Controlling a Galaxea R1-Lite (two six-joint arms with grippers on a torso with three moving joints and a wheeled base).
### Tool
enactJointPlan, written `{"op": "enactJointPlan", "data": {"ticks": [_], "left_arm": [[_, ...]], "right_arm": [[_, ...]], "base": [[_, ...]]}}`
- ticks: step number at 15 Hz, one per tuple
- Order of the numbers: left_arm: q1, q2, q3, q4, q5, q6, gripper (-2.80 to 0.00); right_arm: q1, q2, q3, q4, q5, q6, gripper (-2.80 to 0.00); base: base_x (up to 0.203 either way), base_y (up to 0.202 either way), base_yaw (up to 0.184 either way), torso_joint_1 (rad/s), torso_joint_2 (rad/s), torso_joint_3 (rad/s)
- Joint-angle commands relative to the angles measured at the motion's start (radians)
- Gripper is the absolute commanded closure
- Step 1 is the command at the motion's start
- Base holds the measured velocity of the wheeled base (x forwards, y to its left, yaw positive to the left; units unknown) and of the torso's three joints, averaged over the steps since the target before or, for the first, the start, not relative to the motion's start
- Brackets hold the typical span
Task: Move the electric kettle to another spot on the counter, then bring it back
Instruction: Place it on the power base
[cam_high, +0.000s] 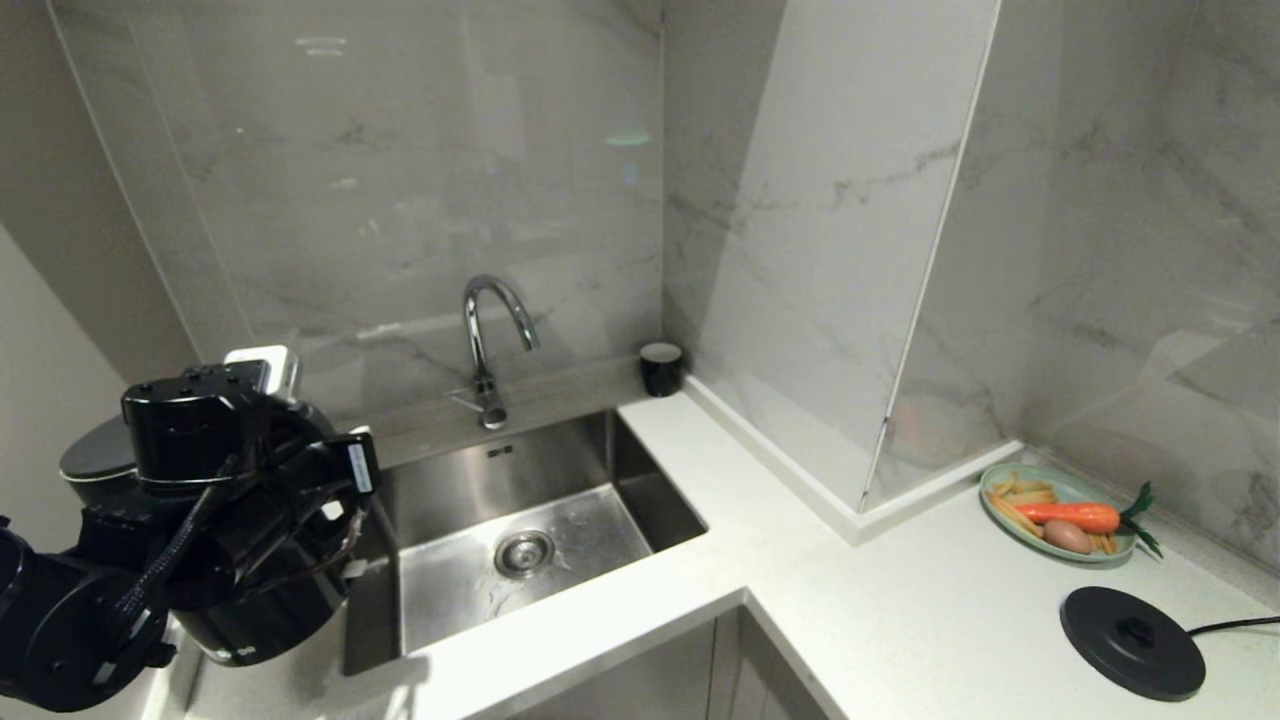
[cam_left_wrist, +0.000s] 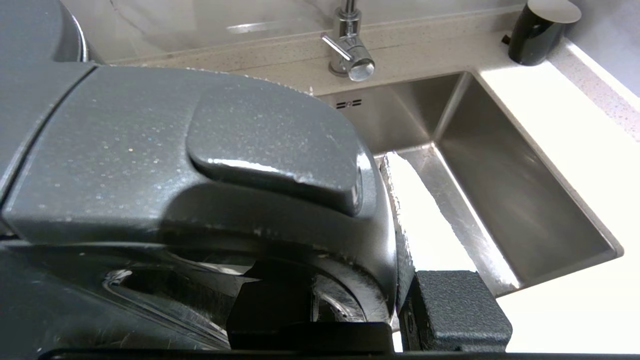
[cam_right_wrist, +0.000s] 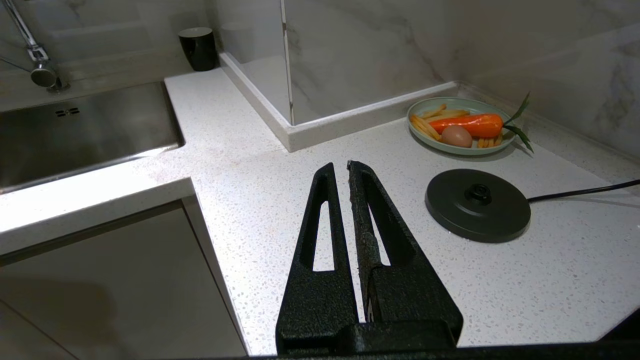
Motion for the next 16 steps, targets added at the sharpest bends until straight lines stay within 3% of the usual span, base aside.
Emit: {"op": "enactJointPlan", "data": {"ticks": [1, 16], "left_arm": [[-0.004, -0.004, 0.004, -0.005, 0.002, -0.001, 0.0], [-0.013, -0.011, 0.012, -0.005, 0.002, -0.001, 0.0]], "right_arm": [[0.0, 0.0, 0.0, 0.0, 0.0, 0.0, 0.0], [0.0, 0.0, 0.0, 0.0, 0.0, 0.0, 0.0]], "base": [[0.0, 0.0, 0.0, 0.0, 0.0, 0.0], [0.0, 0.0, 0.0, 0.0, 0.0, 0.0]]}}
